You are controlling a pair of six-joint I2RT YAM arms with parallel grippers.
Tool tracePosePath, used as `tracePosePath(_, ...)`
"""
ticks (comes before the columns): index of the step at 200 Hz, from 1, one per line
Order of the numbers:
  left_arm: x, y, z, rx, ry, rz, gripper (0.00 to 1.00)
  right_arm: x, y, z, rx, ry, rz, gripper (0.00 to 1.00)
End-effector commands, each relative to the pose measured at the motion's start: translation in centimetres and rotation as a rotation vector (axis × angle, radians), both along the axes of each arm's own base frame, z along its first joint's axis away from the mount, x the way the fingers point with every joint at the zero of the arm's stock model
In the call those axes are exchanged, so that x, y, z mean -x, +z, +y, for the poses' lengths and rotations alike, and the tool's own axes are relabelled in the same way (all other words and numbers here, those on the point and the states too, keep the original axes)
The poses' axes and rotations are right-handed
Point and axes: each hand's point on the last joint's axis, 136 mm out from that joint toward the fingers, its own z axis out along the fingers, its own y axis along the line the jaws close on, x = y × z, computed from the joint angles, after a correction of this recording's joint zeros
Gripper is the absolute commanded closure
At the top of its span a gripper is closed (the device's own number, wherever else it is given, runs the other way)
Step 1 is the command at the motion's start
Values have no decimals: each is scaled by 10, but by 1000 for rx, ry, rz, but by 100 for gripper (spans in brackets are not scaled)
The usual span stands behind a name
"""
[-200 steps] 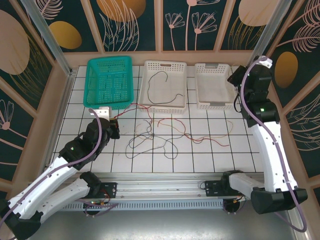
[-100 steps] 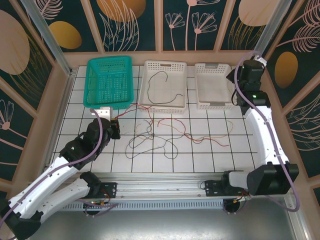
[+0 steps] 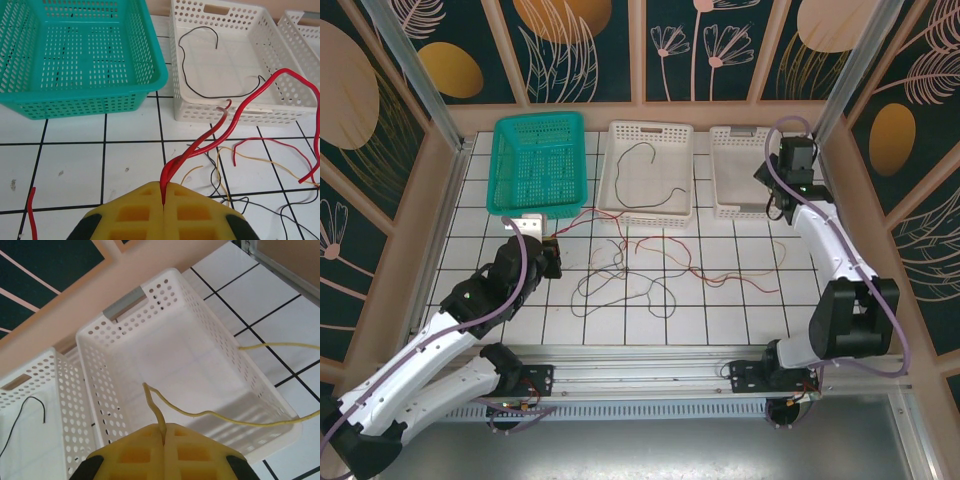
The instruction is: Untangle the cables
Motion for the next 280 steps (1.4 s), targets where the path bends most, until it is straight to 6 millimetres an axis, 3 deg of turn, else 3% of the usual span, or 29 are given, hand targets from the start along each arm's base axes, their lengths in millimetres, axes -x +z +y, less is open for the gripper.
tracePosePath(1, -3, 0, -2, -5, -7, -15, 100, 5, 74, 5, -3, -9, -177, 100)
tracePosePath(34, -4, 0, -3, -7, -10, -13, 100, 16, 133, 14, 32, -5, -273, 100)
tracePosePath(58, -4, -1, -3, -5, -13, -12, 100, 16, 140, 19, 62, -2, -284, 100)
tracePosePath(91, -3, -1, -3, -5, -15, -9, 100, 1, 102, 23, 63, 10, -218, 100)
tracePosePath(164, -3, -2, -4, -9, -18, -7, 100, -29, -24, 28, 40, 37, 17, 100)
tracePosePath(198, -4, -3, -4, -12, -20, -5, 100, -42, -71, 33, 5, 65, 135, 100)
tracePosePath(244, -4, -4, -5, -18, -23, -2, 100, -66, -121, 43, -66, 124, 283, 100)
tracePosePath(280, -4, -6, -5, -22, -22, 3, 100, -74, -127, 44, -70, 127, 302, 100)
